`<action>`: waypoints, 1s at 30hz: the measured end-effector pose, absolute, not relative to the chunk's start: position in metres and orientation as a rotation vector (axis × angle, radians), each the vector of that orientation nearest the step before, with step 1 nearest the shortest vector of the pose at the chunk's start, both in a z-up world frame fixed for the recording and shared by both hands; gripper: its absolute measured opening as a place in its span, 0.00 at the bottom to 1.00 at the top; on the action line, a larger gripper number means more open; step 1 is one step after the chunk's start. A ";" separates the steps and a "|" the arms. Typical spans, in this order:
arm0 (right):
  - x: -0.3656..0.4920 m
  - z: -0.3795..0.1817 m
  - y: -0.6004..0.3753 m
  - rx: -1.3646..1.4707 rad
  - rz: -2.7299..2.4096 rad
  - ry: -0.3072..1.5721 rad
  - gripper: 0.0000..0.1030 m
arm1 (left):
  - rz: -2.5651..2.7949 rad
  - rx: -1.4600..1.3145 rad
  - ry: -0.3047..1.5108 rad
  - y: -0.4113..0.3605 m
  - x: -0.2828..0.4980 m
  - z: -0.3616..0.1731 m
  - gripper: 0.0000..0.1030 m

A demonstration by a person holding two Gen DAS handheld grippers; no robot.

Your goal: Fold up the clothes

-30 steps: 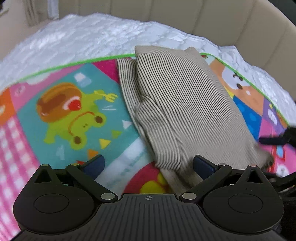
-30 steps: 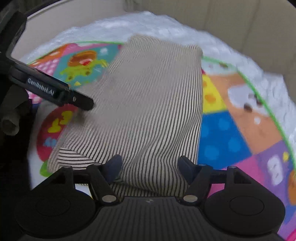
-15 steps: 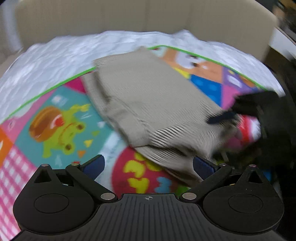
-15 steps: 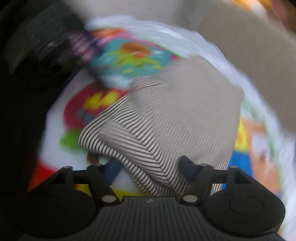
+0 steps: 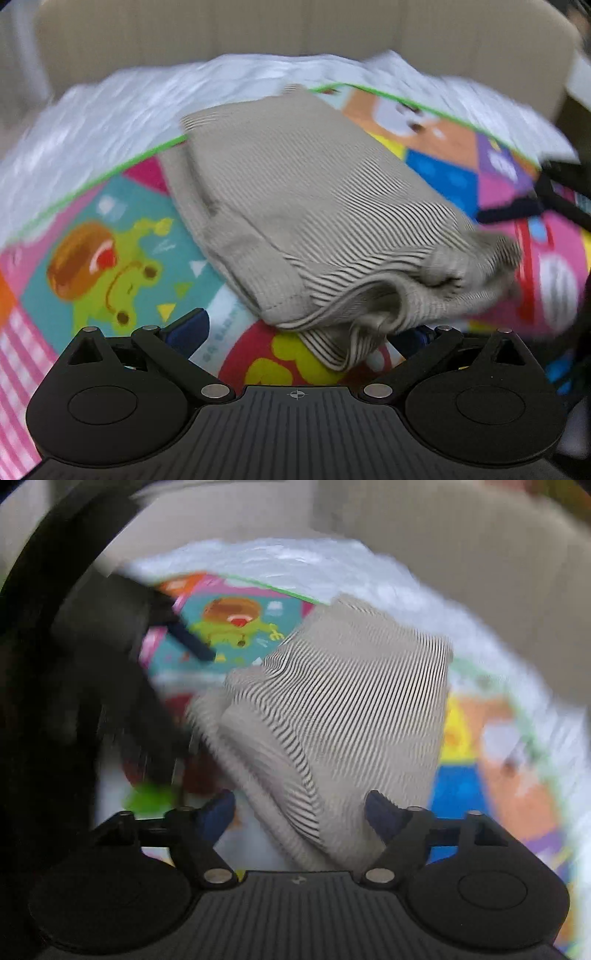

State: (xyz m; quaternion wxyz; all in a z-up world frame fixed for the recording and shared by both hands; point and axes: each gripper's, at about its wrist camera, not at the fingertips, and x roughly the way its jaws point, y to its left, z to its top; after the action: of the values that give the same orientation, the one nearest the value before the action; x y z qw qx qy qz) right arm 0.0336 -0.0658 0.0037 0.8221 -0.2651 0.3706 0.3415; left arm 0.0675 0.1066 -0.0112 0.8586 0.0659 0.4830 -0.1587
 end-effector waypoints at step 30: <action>0.021 0.074 -0.019 -1.231 0.960 0.560 0.23 | -0.291 -0.191 0.937 0.183 0.133 -0.031 1.00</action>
State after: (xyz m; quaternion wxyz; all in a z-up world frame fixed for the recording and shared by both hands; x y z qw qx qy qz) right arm 0.0206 -0.0191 0.0739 0.6754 -0.5475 0.2489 0.4269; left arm 0.1332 0.1828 -0.0315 0.8777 -0.0913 0.4493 -0.1394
